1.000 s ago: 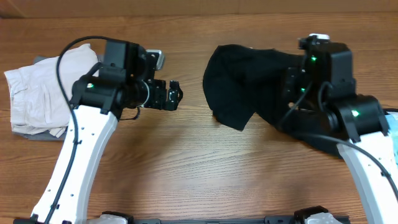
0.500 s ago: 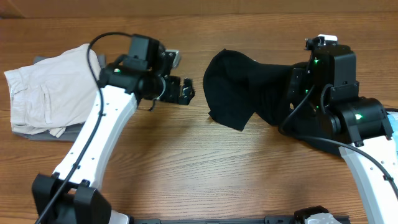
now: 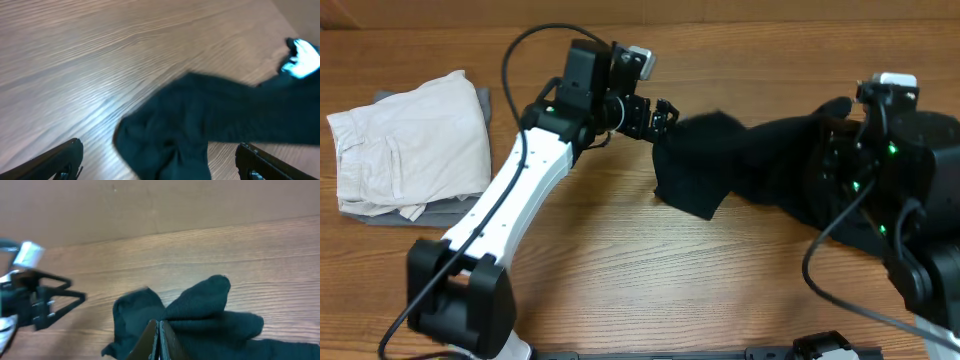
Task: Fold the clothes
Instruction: 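Reach the left gripper to the black T-shirt and pinch its edge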
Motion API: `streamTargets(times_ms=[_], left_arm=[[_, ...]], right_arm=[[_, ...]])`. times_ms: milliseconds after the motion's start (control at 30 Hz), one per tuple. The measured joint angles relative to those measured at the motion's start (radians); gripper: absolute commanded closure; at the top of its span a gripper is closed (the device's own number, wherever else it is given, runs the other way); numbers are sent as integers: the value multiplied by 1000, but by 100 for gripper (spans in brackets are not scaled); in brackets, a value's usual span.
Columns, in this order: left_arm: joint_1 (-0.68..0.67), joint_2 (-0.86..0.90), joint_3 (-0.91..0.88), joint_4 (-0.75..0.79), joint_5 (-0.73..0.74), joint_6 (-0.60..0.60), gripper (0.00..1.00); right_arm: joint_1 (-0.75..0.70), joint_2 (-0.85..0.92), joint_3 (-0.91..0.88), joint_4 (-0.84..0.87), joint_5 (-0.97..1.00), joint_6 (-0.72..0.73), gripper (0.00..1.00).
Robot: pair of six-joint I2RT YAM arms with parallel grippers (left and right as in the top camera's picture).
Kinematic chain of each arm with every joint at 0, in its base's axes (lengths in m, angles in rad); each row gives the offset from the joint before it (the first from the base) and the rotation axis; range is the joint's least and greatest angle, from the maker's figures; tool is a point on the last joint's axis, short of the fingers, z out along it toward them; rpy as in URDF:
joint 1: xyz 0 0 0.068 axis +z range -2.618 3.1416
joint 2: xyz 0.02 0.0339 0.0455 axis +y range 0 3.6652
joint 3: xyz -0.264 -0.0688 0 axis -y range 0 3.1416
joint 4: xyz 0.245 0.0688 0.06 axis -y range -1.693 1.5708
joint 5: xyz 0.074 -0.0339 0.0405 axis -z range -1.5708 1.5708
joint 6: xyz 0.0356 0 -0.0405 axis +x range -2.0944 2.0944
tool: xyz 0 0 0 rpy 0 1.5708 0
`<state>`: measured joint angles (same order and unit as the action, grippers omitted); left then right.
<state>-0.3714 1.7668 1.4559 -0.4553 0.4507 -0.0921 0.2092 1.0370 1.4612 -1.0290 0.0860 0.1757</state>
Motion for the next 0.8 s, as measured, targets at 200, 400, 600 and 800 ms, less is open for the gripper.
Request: streamTargets(times_ms=[200, 400, 600, 800], left_arm=[[-29, 87, 0, 60, 76, 104, 0], [-53, 147, 0, 43, 146, 204, 2], [-54, 190, 0, -21, 200, 278, 4], [-54, 222, 0, -132, 375, 357, 8]], right_arm=[[0, -48, 0, -24, -46, -27, 96], [0, -101, 0, -52, -60, -42, 96], [0, -112, 0, -98, -63, -56, 96], [0, -111, 1, -96, -63, -64, 96]])
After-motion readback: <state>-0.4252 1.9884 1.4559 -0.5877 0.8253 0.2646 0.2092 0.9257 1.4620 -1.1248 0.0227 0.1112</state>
